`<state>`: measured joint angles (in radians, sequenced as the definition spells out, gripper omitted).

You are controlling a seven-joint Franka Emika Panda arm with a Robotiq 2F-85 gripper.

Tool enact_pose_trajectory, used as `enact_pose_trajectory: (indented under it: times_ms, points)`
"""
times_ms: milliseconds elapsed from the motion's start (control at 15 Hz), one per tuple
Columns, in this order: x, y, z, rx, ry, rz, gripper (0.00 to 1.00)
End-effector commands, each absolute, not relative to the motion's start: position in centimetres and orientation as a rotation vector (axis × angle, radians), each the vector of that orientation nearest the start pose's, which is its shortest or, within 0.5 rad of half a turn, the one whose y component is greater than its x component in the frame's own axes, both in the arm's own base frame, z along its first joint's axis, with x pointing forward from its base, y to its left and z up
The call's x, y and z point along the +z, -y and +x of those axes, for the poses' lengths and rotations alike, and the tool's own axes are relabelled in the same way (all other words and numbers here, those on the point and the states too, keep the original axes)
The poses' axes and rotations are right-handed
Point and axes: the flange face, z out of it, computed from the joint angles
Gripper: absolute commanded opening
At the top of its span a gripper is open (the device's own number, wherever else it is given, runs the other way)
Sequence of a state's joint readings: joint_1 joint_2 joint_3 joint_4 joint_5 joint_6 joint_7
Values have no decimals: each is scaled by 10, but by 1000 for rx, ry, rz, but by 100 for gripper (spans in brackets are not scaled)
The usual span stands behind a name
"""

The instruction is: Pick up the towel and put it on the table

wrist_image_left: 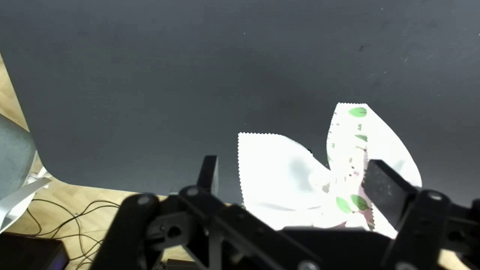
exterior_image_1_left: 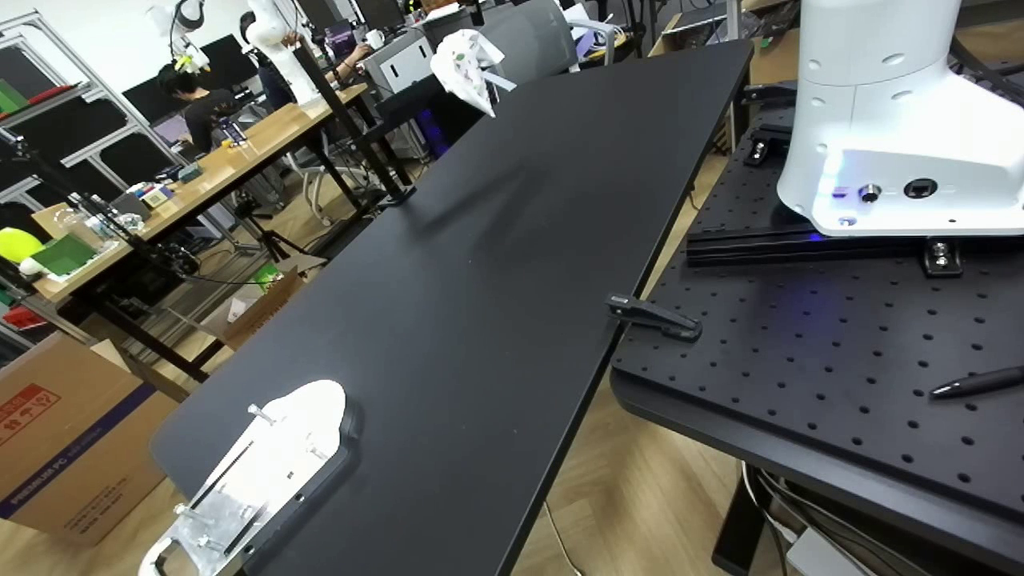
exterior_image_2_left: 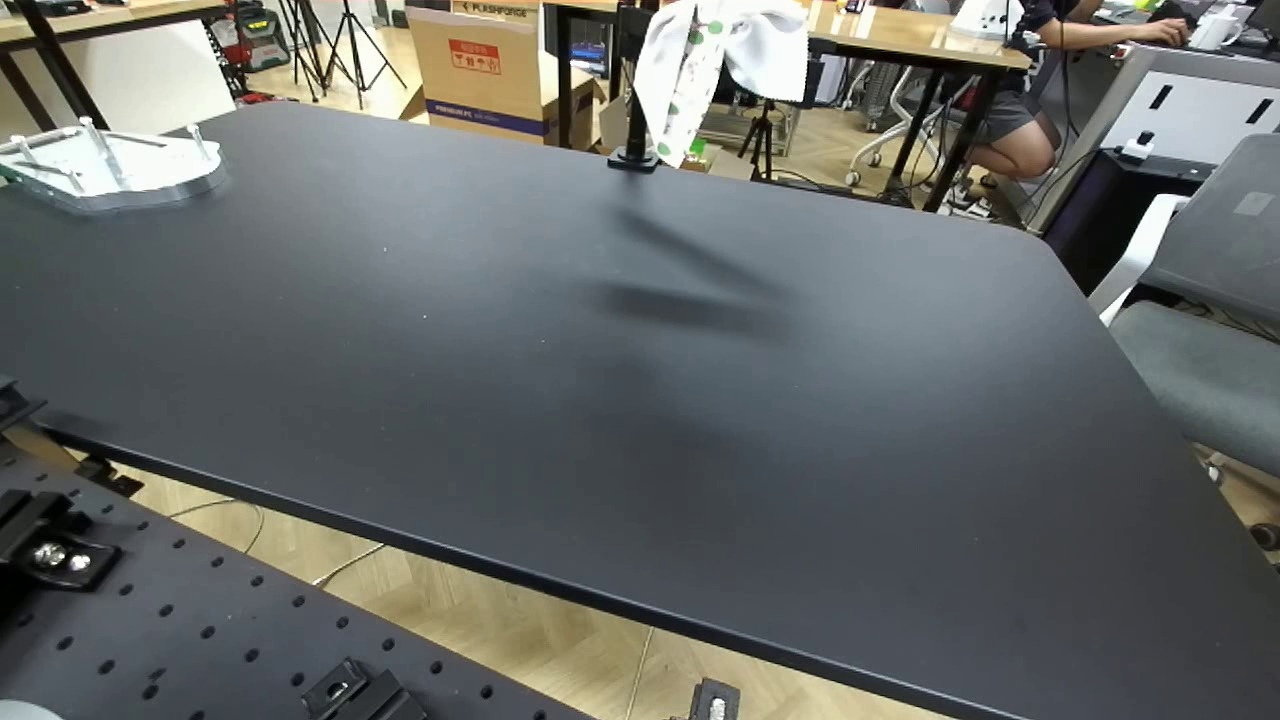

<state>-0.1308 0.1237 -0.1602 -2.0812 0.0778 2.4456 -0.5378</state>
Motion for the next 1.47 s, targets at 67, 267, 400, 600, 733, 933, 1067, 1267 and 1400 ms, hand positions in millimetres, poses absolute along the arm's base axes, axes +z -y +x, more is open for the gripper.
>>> enact_pose_trajectory:
  times_ms: [67,267,400,600,733,933,1067,1267,1400]
  points:
    - [390,158,588,-423,450,-3178,100]
    - [390,155,602,-447,538,-3186,100]
    - [388,155,610,-446,571,-3175,100]
    - [382,159,621,-421,613,-3148,75]
    - [375,160,627,-400,637,-3129,66]
    - [365,162,634,-363,672,-3104,45]
    - [363,160,637,-348,700,-3094,31]
    - [370,153,637,-332,746,-3075,12]
    - [375,148,635,-329,776,-3062,1]
